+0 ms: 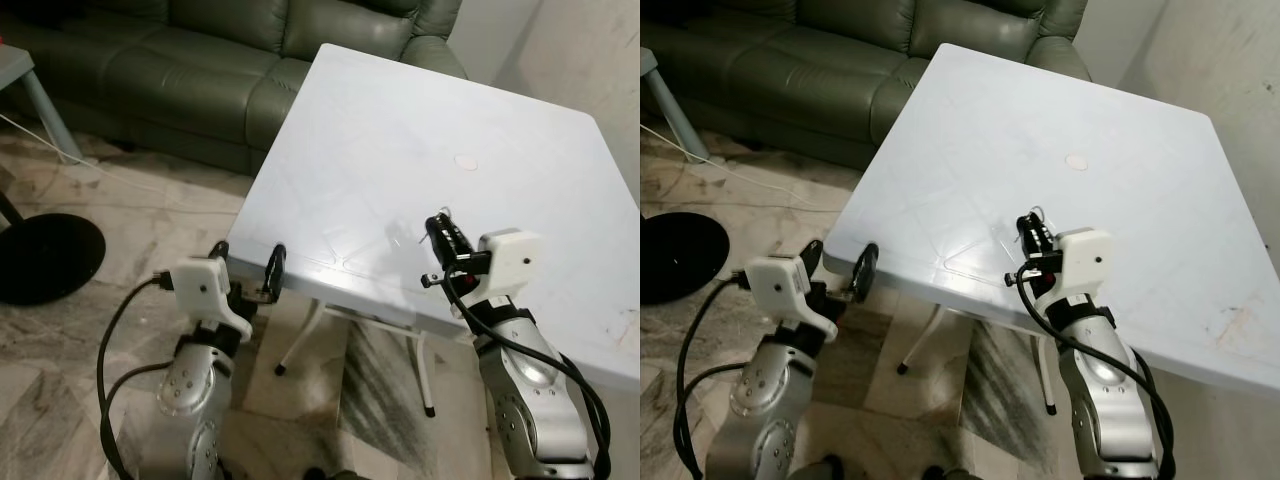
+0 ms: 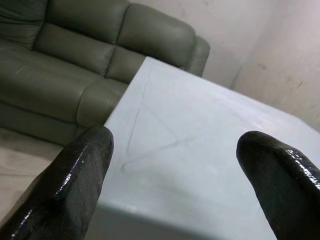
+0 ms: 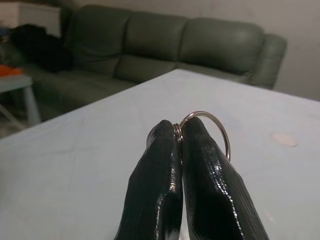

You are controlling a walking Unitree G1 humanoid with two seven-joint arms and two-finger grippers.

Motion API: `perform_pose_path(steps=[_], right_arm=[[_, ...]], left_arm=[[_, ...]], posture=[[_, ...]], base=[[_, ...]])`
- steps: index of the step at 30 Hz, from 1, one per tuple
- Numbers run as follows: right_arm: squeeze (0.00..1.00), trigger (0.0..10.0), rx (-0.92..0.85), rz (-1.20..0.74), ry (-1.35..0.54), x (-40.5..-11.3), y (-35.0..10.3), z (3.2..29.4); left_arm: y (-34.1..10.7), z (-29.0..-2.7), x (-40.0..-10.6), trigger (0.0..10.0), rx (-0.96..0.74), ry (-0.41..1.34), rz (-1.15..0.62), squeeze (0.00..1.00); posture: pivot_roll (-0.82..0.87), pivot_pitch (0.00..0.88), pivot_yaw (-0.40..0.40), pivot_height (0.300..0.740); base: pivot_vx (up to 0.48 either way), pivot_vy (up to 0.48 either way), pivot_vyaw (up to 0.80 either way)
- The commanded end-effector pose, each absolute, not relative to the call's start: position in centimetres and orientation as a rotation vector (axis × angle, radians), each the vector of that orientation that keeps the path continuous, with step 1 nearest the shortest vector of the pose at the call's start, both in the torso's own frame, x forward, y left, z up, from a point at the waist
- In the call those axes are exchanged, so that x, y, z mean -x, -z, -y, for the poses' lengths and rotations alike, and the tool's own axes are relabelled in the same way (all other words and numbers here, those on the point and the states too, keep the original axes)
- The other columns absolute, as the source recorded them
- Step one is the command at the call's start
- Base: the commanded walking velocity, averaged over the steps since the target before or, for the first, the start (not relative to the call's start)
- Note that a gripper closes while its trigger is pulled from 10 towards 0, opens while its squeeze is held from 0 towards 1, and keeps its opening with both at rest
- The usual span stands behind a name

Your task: Hang keys on a hook

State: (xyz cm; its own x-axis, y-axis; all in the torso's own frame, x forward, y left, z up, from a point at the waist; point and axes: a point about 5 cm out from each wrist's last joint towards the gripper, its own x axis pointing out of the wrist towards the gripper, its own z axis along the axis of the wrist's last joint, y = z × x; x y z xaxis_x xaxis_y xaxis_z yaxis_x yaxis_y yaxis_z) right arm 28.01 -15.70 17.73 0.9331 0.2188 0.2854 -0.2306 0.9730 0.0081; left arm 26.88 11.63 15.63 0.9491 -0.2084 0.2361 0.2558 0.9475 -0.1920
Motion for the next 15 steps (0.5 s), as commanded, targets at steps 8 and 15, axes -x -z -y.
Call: perform_pose_path(steps=[8,15], right_arm=[[0.00,10.0,-0.031,0.335,-0.102,-28.7,-19.3,17.2],[0.00,10.0,-0.026,0.341,-0.018,-29.8,-19.8,18.8]], left_arm=[[-16.6,-11.7,-28.3,10.0,0.180,0.258,0.213,0.00],[-17.2,-12.4,-30.0,10.0,0.175,0.256,0.214,0.00]], posture=[[0.05,0.088,-0.136,0.740],[0.04,0.057,-0.097,0.740]], base=[[0.000,0.000,0.00],[0.000,0.000,0.00]])
